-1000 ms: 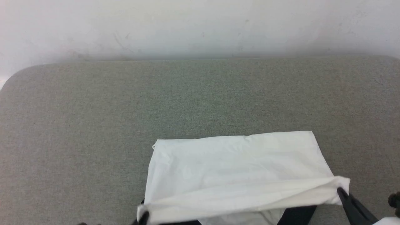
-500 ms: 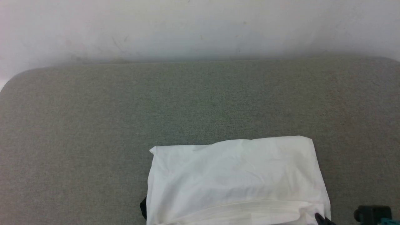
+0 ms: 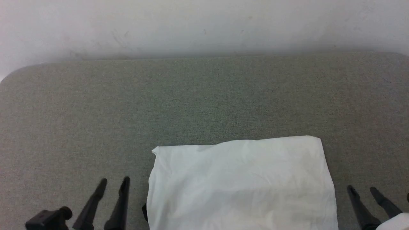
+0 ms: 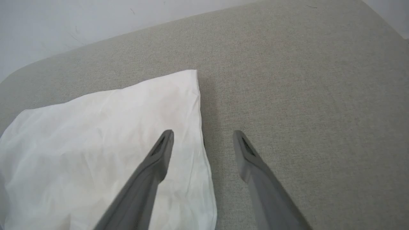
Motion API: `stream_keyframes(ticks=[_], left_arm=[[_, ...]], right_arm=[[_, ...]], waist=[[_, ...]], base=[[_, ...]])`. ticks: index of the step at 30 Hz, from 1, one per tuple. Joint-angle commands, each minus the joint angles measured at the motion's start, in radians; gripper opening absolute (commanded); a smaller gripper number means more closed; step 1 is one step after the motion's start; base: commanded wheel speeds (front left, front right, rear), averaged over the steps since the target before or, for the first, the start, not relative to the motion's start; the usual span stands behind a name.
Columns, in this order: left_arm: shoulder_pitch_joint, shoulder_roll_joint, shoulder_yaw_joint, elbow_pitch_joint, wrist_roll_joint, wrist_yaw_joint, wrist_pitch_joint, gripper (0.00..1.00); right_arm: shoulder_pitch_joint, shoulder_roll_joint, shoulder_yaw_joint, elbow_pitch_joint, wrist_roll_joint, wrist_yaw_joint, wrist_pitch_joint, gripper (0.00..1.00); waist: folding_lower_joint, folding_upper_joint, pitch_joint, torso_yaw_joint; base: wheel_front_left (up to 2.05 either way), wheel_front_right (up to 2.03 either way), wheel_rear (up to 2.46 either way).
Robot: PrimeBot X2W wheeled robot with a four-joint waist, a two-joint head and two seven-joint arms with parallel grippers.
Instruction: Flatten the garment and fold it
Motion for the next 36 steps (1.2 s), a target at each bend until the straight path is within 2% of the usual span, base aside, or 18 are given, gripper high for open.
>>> stream_keyframes(ticks=[1, 7, 15, 23, 24, 25, 26, 27, 31, 36], left_arm=[[-0.029, -0.004, 0.014, -0.011, 0.022, 0.011, -0.028, 1.00], [-0.071, -0.041, 0.020, -0.022, 0.121, 0.045, -0.128, 1.00], [-0.124, -0.049, -0.020, 0.013, 0.156, 0.034, -0.124, 1.00], [-0.159, -0.047, -0.036, 0.024, 0.160, 0.026, -0.107, 1.00], [-0.161, -0.047, -0.038, 0.024, 0.160, 0.026, -0.105, 1.00], [-0.162, -0.048, -0.040, 0.025, 0.159, 0.026, -0.103, 1.00], [-0.162, -0.048, -0.041, 0.026, 0.158, 0.027, -0.101, 1.00], [-0.161, -0.049, -0.042, 0.027, 0.157, 0.027, -0.099, 1.00], [-0.152, -0.047, -0.041, 0.032, 0.148, 0.028, -0.097, 1.00], [-0.140, -0.046, -0.040, 0.035, 0.141, 0.028, -0.097, 1.00]], right_arm=[[-0.021, 0.003, -0.008, 0.002, -0.012, -0.001, -0.007, 1.00], [-0.091, 0.006, -0.004, 0.081, -0.044, -0.001, 0.017, 1.00], [-0.186, -0.018, 0.060, 0.250, -0.078, -0.001, 0.044, 1.00], [-0.233, -0.045, 0.106, 0.378, -0.071, -0.001, 0.099, 0.99], [-0.236, -0.040, 0.105, 0.385, -0.061, -0.001, 0.107, 0.53], [-0.238, -0.036, 0.103, 0.389, -0.055, -0.001, 0.112, 0.25], [-0.240, -0.032, 0.104, 0.390, -0.051, -0.001, 0.115, 0.04], [-0.243, -0.029, 0.100, 0.389, -0.049, -0.001, 0.114, 0.00], [-0.260, -0.022, 0.074, 0.379, -0.066, -0.001, 0.085, 0.00], [-0.299, -0.027, -0.009, 0.371, -0.112, -0.001, 0.025, 0.00]], waist=[[0.0000, 0.0000, 0.012, 0.008], [0.0000, 0.0000, 0.059, 0.022], [0.0000, 0.0000, 0.129, 0.065], [0.0000, 0.0000, 0.146, 0.095], [0.0000, 0.0000, 0.145, 0.098], [0.0000, 0.0000, 0.141, 0.099], [0.0000, 0.0000, 0.137, 0.099], [0.0000, 0.0000, 0.132, 0.097], [0.0000, 0.0000, 0.100, 0.086], [0.0000, 0.0000, 0.058, 0.068]], base=[[0.00, 0.00, 0.00], [0.00, 0.00, 0.00], [0.00, 0.00, 0.00], [0.00, 0.00, 0.00], [0.00, 0.00, 0.00], [0.00, 0.00, 0.00], [0.00, 0.00, 0.00], [0.00, 0.00, 0.00], [0.00, 0.00, 0.00], [0.00, 0.00, 0.00]])
